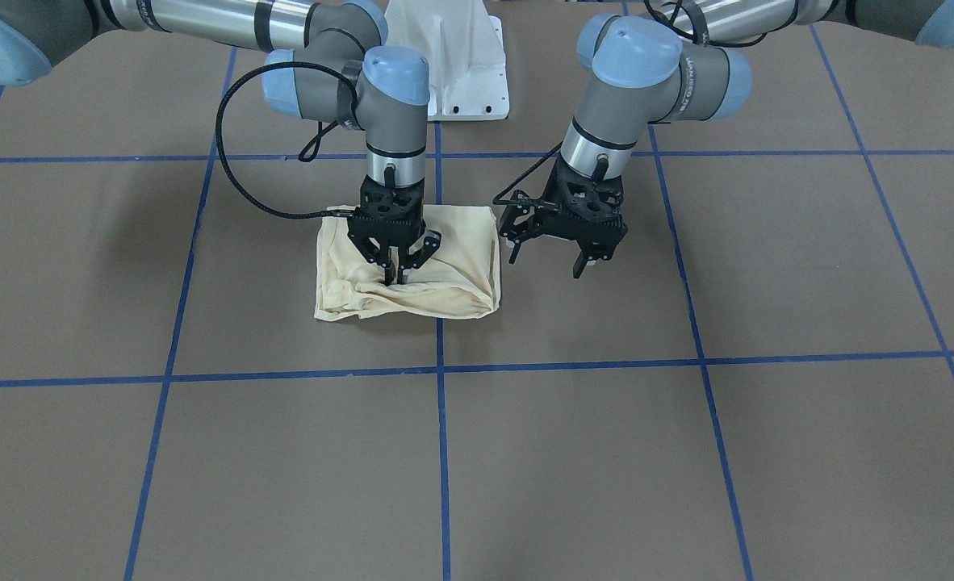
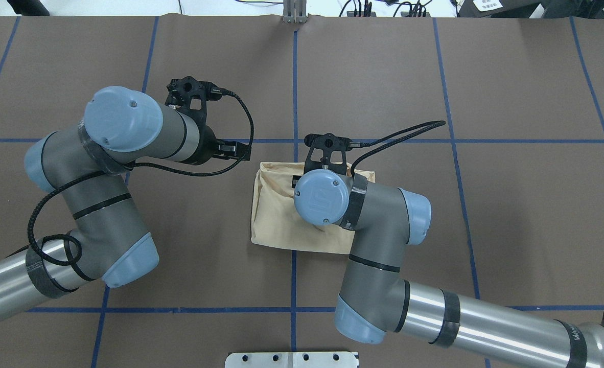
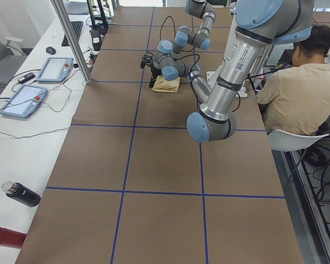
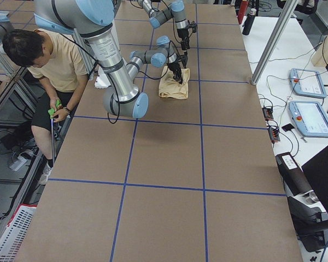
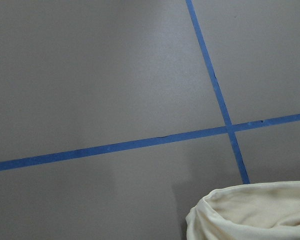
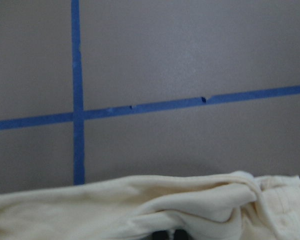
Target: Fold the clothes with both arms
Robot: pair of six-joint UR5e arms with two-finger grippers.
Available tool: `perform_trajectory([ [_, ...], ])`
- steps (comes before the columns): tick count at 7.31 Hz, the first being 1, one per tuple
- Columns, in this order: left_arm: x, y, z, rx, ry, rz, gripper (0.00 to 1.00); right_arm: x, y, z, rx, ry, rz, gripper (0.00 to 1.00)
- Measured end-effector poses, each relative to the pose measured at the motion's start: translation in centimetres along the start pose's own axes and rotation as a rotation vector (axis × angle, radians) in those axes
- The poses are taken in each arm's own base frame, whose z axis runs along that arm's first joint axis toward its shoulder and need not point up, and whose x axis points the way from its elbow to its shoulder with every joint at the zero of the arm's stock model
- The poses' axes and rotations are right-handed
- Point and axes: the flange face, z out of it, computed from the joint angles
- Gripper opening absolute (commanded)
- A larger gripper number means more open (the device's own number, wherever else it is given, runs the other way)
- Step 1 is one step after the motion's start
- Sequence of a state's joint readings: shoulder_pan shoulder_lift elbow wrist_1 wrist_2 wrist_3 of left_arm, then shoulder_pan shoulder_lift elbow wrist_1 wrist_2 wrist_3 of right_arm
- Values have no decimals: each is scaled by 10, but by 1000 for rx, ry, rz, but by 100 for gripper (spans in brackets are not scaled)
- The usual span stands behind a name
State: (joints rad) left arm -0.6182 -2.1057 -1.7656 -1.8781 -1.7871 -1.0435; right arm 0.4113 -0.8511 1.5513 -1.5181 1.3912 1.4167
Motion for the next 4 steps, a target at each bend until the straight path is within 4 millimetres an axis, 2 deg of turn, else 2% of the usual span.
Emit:
perform_trajectory([
  [1, 0, 0, -2, 2, 2, -1, 100, 6, -27, 20, 25, 22, -8, 18],
  [2, 1, 0, -4, 4, 5, -3, 100, 18, -54, 46, 51, 33, -13, 19],
  [3, 1, 0, -5, 5, 7, -4, 100, 31, -81, 64, 71, 33, -22, 21],
  [4, 1, 0, -5, 5, 7, -5, 100, 42, -106, 67, 62, 22, -29, 39],
])
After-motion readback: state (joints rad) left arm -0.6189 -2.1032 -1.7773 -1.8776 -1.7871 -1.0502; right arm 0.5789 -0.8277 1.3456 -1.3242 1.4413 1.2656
